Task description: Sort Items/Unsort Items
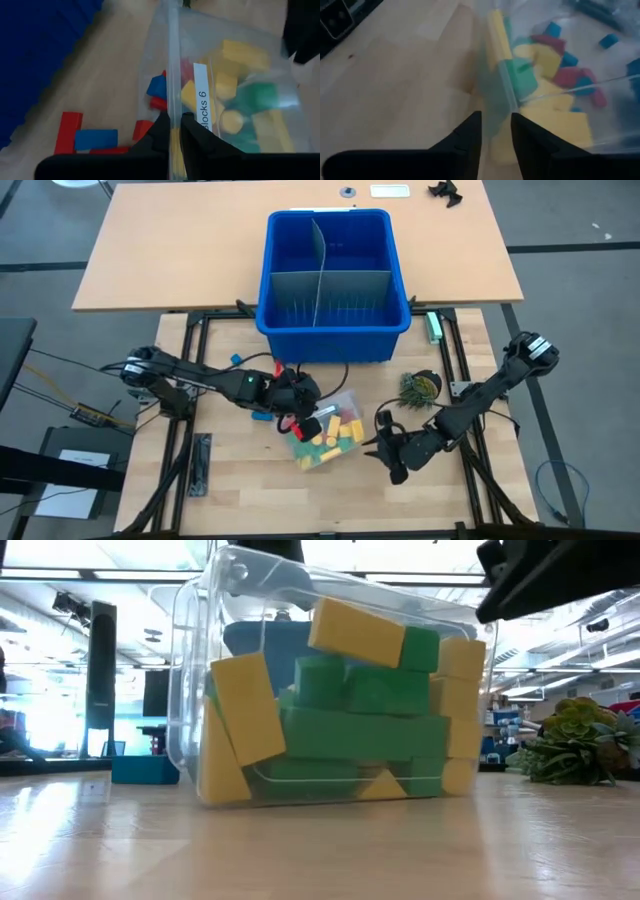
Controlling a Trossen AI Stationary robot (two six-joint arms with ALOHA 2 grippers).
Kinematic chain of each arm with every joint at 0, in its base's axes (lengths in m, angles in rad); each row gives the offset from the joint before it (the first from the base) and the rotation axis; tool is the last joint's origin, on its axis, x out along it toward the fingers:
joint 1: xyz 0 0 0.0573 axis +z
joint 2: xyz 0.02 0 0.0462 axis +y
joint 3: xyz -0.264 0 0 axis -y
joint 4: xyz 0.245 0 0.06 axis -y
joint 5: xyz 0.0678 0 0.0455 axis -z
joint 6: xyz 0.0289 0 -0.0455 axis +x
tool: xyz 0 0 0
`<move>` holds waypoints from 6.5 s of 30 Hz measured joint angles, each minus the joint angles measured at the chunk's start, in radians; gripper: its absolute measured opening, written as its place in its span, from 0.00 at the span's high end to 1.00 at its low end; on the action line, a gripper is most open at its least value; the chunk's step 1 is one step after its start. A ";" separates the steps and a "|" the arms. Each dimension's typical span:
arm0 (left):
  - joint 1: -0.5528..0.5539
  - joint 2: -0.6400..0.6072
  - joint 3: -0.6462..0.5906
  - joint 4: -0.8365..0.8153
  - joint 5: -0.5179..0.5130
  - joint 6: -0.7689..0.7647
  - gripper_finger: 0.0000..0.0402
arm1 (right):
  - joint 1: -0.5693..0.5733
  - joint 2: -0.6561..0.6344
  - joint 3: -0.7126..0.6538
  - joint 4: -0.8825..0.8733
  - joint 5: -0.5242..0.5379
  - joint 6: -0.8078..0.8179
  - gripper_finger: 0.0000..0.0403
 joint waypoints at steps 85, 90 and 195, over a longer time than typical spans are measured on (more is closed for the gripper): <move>-0.091 -0.314 -0.753 0.638 0.154 0.492 0.58 | -0.647 -0.363 0.000 -0.459 -0.460 -0.095 0.47; -0.091 -0.258 -0.753 0.733 0.151 0.487 0.58 | -0.647 -0.362 -0.025 -0.432 -0.509 -0.094 0.47; -0.263 -0.186 -0.084 0.042 -0.389 0.137 0.92 | -0.467 -0.771 -0.210 -0.153 -0.531 0.453 0.87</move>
